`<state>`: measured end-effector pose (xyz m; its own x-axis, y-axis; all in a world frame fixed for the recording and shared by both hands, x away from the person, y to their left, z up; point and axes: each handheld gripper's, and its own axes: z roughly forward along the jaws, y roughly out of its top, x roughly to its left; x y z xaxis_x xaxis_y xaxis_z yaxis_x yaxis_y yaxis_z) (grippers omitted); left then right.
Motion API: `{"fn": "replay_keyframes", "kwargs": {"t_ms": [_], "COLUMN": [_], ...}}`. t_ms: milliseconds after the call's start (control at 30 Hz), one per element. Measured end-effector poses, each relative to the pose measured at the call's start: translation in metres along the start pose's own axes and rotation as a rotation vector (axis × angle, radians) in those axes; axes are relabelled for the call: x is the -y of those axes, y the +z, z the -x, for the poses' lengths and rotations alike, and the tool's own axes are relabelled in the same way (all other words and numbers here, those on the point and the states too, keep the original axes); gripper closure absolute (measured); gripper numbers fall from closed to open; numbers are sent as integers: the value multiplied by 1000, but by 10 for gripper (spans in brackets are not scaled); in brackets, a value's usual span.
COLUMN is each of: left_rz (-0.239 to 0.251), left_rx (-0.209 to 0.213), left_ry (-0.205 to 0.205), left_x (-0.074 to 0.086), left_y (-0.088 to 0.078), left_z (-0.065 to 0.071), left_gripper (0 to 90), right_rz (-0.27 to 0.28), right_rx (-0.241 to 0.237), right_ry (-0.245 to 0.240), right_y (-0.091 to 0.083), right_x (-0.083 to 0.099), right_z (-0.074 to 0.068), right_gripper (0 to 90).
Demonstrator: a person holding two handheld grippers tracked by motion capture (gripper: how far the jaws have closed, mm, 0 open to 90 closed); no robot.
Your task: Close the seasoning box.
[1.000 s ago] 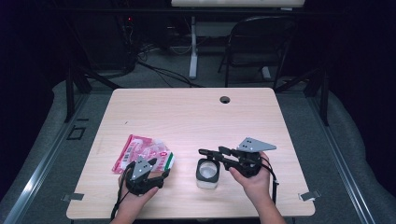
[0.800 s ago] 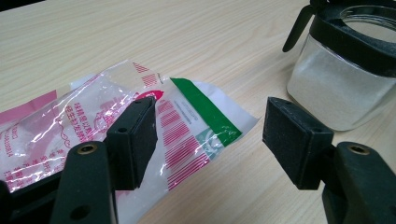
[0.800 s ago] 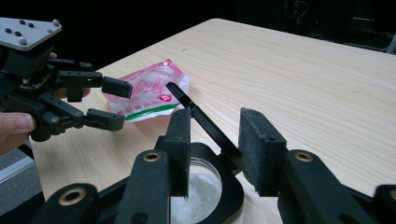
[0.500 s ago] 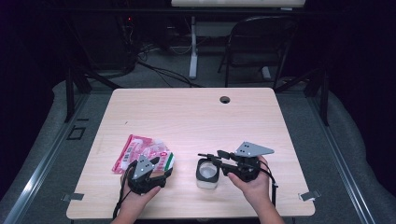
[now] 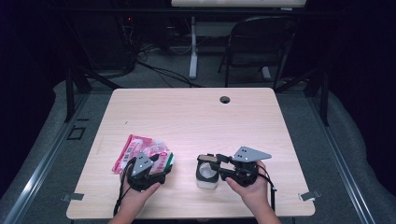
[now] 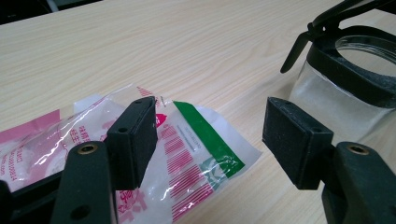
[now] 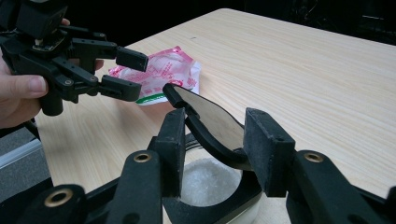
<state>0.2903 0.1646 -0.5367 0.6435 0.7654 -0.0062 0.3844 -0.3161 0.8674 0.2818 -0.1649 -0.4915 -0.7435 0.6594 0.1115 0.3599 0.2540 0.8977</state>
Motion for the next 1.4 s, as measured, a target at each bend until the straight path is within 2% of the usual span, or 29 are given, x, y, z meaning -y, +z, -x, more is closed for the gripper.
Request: {"fn": "replay_keyframes", "kwargs": {"t_ms": [433, 600, 900, 1400], "left_rz": [4, 5, -1, -5], "left_rx": [-3, -1, 4, 4], "left_ry": [-15, -14, -6, -3], "left_x": [-1, -1, -1, -1], "left_y": [-1, -1, 1, 1], "left_z": [-3, -3, -1, -1], "left_gripper": [356, 356, 359, 360], "right_rz": [1, -16, -26, -40], "right_rx": [11, 9, 10, -5], "right_ry": [-12, -35, -51, -46], "right_y": [0, 1, 3, 4], "right_x": [2, 4, 6, 7], "right_z": [-4, -5, -7, -7], "right_gripper": [586, 575, 555, 536]}}
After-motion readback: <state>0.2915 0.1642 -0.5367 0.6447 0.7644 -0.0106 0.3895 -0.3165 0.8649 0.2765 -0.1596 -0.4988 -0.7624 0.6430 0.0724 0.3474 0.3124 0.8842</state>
